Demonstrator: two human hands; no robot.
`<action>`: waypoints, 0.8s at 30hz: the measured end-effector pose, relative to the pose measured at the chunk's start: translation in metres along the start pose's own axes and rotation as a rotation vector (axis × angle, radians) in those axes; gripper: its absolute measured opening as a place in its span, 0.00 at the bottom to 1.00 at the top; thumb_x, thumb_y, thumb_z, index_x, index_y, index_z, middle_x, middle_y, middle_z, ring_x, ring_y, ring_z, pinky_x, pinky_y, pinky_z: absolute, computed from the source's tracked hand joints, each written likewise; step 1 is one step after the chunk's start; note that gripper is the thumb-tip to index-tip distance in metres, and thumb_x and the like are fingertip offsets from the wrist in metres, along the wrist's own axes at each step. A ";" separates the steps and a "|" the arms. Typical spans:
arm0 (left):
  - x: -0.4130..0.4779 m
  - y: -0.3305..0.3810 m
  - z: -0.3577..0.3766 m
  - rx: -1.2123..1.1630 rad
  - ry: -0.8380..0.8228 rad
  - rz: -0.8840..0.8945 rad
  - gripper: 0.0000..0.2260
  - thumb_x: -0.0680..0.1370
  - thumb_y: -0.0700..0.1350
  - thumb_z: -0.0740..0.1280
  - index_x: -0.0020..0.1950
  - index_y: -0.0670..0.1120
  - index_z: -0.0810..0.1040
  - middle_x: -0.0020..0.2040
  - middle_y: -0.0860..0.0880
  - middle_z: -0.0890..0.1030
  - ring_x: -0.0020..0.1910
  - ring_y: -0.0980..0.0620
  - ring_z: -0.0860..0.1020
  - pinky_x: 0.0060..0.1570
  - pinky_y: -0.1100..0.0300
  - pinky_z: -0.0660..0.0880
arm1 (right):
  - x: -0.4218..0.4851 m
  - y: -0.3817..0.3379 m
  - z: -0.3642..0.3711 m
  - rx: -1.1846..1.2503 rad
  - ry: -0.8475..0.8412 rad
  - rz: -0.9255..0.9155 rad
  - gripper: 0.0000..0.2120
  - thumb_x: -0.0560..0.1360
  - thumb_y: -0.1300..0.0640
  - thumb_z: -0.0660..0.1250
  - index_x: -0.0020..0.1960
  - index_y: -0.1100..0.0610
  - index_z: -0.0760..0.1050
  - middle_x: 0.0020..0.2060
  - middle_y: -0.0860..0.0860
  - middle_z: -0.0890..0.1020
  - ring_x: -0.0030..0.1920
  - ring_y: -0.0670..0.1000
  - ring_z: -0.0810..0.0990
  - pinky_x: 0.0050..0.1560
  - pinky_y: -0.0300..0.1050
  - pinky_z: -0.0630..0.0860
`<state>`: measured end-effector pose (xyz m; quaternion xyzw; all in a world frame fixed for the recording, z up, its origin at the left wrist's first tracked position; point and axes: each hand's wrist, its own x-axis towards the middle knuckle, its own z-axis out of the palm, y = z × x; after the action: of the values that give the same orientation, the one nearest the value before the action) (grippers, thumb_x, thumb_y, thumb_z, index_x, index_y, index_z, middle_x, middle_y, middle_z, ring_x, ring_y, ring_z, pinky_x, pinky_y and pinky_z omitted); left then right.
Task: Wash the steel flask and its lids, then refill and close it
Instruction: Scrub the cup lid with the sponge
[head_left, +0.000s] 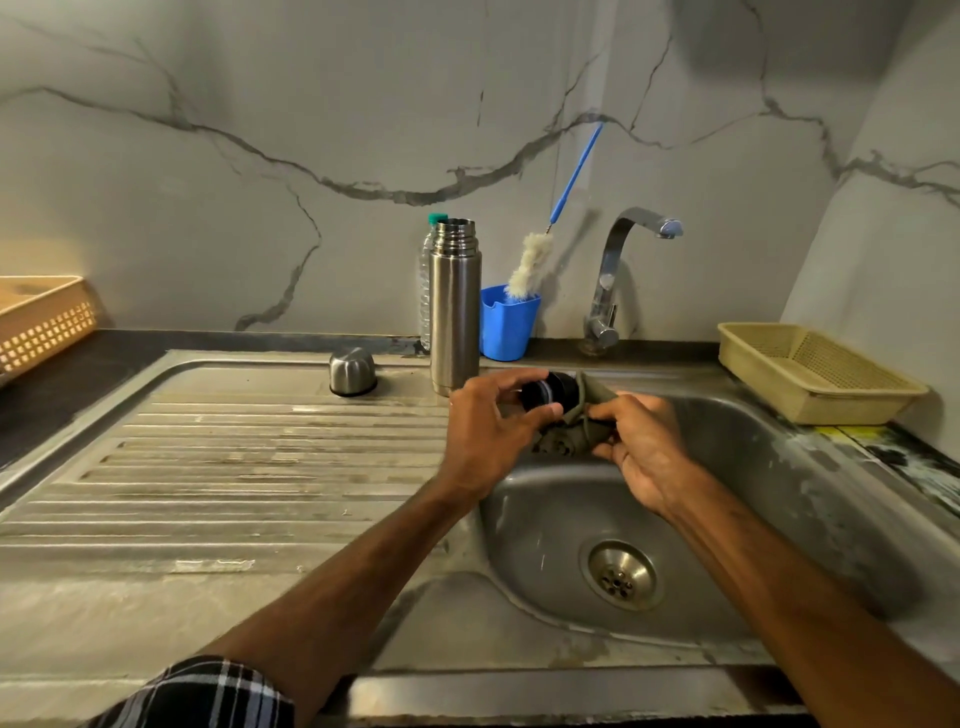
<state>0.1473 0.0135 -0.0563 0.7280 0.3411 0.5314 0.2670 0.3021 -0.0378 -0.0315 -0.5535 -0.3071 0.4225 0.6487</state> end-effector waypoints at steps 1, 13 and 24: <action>-0.003 0.001 0.004 0.030 -0.003 0.008 0.21 0.73 0.45 0.78 0.65 0.47 0.82 0.59 0.50 0.84 0.51 0.67 0.80 0.51 0.74 0.76 | 0.000 0.002 0.000 -0.005 0.006 0.012 0.12 0.75 0.71 0.63 0.56 0.64 0.79 0.45 0.59 0.84 0.46 0.56 0.84 0.40 0.48 0.80; -0.008 0.012 0.012 0.436 -0.057 0.239 0.20 0.78 0.49 0.74 0.68 0.44 0.79 0.59 0.45 0.82 0.57 0.50 0.80 0.59 0.53 0.79 | -0.011 -0.001 0.001 -0.450 0.117 -0.351 0.18 0.75 0.69 0.69 0.63 0.59 0.79 0.52 0.51 0.83 0.44 0.44 0.81 0.33 0.30 0.77; 0.004 0.009 -0.003 0.308 -0.171 0.102 0.08 0.77 0.48 0.73 0.56 0.51 0.85 0.44 0.53 0.86 0.43 0.57 0.83 0.47 0.56 0.82 | -0.009 -0.004 0.004 -0.575 -0.090 -0.528 0.21 0.73 0.74 0.65 0.56 0.54 0.84 0.51 0.50 0.86 0.51 0.46 0.83 0.51 0.40 0.82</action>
<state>0.1470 0.0107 -0.0461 0.8192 0.3571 0.4218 0.1530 0.2959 -0.0442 -0.0260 -0.5955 -0.5731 0.1617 0.5393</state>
